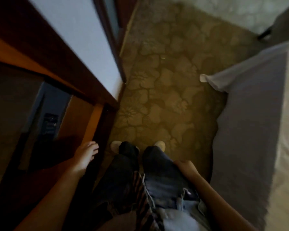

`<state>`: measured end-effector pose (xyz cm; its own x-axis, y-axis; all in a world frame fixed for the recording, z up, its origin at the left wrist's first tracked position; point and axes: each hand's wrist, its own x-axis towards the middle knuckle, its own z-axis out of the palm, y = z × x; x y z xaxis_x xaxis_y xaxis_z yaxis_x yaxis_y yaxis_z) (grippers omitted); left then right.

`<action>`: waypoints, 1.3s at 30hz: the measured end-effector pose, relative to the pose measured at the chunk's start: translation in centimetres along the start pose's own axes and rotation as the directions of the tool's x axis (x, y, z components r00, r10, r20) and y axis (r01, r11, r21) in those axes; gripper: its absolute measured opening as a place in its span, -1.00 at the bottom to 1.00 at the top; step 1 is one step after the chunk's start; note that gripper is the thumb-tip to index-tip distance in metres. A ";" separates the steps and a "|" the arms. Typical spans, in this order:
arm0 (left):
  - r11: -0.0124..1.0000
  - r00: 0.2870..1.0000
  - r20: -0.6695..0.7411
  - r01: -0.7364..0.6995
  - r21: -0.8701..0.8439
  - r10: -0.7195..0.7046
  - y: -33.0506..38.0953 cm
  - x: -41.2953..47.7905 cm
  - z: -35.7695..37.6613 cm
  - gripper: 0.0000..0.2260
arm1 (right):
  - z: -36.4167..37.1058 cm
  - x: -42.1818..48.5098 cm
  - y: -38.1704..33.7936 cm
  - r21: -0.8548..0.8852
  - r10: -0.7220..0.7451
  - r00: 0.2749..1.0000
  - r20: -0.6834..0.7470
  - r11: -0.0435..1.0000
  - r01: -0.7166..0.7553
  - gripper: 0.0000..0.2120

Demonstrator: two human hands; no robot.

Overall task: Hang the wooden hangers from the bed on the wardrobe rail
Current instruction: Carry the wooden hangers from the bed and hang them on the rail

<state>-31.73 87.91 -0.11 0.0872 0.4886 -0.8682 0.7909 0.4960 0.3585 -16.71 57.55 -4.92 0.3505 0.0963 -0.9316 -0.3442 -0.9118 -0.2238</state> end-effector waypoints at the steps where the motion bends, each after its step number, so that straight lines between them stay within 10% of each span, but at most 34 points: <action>1: 0.999 0.999 0.003 -0.033 0.029 0.033 0.9 -0.4 1.4 -0.66 | -0.8 -0.3 1.3 0.041 0.012 1.000 -0.004 0.999 -0.012 -0.75; 19: 0.755 0.905 0.407 -0.351 0.554 0.122 15.3 -1.6 31.6 -0.76 | -16.0 -1.1 14.9 0.683 0.346 0.931 -0.111 0.708 -0.182 -0.78; 25: 0.586 0.859 0.506 -0.447 0.676 0.072 24.9 -2.2 42.9 -0.73 | -25.3 -1.2 14.7 0.807 0.552 0.790 -0.265 0.575 -0.132 -0.67; 39: 0.125 0.736 0.663 -0.651 0.748 -0.135 27.3 -12.2 69.6 -0.65 | -20.3 0.0 15.0 0.954 0.649 0.729 0.218 -0.300 -0.019 -0.73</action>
<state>30.97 45.51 -3.62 0.3592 -0.1835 -0.9150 0.4955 -0.7934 0.3536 -4.18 35.76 -2.43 -0.1576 -0.4341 -0.8870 -0.7341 0.6523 -0.1888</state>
